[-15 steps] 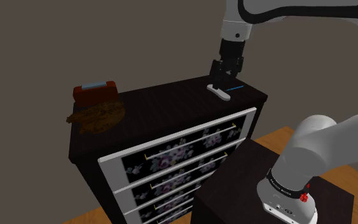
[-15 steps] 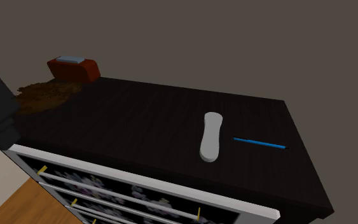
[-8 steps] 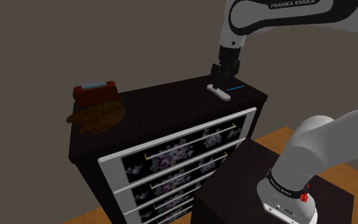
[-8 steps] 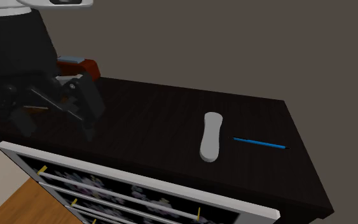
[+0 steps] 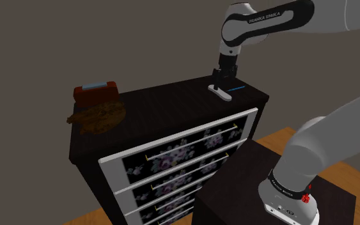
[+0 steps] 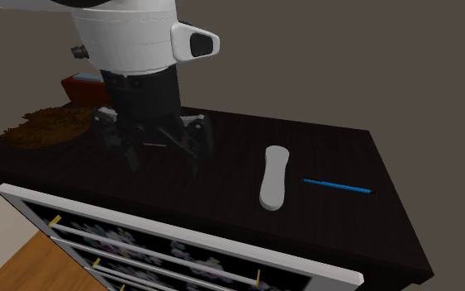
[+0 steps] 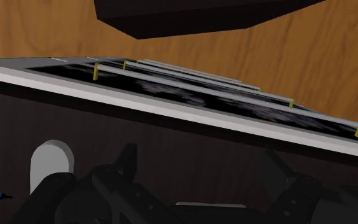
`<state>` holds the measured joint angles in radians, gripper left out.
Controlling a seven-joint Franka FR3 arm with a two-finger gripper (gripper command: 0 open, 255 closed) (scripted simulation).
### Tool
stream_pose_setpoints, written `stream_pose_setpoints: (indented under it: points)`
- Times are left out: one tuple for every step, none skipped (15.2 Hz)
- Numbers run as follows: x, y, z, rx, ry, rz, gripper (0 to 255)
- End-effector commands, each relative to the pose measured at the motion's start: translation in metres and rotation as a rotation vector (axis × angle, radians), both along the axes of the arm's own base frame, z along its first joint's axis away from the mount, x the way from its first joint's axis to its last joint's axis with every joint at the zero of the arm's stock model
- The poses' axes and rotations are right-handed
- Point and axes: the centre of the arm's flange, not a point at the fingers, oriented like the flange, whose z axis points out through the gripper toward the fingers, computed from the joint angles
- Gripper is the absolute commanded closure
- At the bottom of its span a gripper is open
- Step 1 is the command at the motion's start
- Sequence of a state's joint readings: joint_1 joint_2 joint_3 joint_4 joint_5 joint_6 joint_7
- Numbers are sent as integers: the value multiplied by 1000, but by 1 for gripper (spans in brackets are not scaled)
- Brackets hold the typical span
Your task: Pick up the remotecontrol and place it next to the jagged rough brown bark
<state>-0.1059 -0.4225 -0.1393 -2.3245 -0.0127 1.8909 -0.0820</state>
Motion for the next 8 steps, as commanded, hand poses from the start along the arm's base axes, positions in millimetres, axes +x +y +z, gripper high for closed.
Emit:
stream_pose_setpoints:
  points:
    - [12,-19,-10,-4,-1,-3,0]
    - [18,-29,-16,-5,-1,-5,0]
    - [24,-39,-21,-7,-1,-7,0]
    - [30,-49,-27,-8,-1,-9,0]
    - [36,-59,-33,-10,-1,-11,0]
    - [42,-69,-39,-11,-1,-13,0]
    - [48,-79,-45,-13,-1,-15,0]
    - [54,-90,-50,-14,-1,-17,0]
